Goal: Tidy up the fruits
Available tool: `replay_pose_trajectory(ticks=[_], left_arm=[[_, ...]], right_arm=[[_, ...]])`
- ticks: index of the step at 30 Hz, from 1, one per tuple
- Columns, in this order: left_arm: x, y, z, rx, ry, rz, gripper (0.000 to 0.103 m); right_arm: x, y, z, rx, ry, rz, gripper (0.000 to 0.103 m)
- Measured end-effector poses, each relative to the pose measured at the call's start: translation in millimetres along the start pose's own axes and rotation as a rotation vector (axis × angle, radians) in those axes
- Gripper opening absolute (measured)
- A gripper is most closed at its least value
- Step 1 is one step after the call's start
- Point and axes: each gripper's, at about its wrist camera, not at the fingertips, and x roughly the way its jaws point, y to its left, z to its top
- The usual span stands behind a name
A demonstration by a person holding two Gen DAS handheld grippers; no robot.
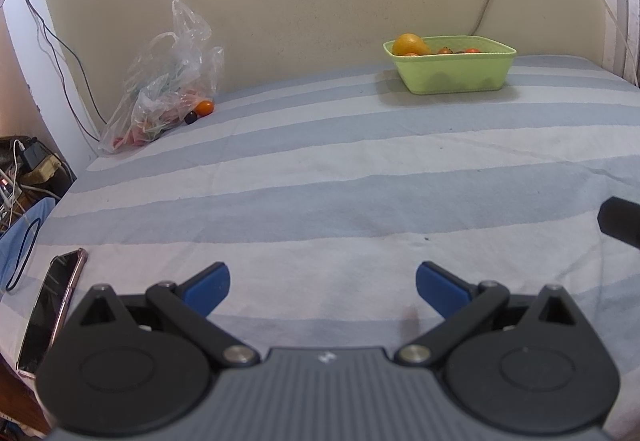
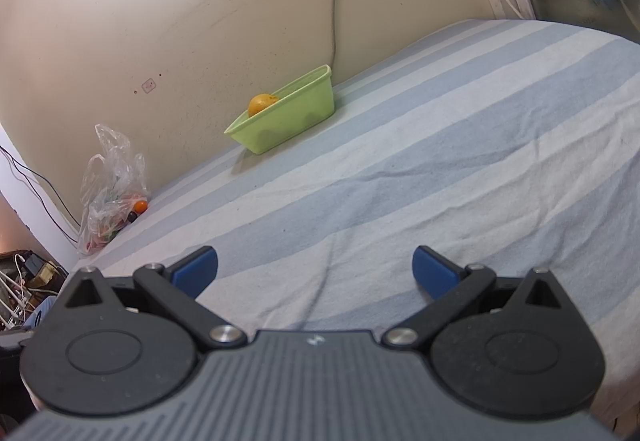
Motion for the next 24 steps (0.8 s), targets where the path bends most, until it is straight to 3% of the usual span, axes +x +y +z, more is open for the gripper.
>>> replay_pose_trajectory(ticks=[24], left_arm=[[-1.2,-0.6,-0.6,0.001,-0.004,0.0,0.103]], right_arm=[[-1.3,0.4,-0.1,0.003,-0.006,-0.001,0.103]])
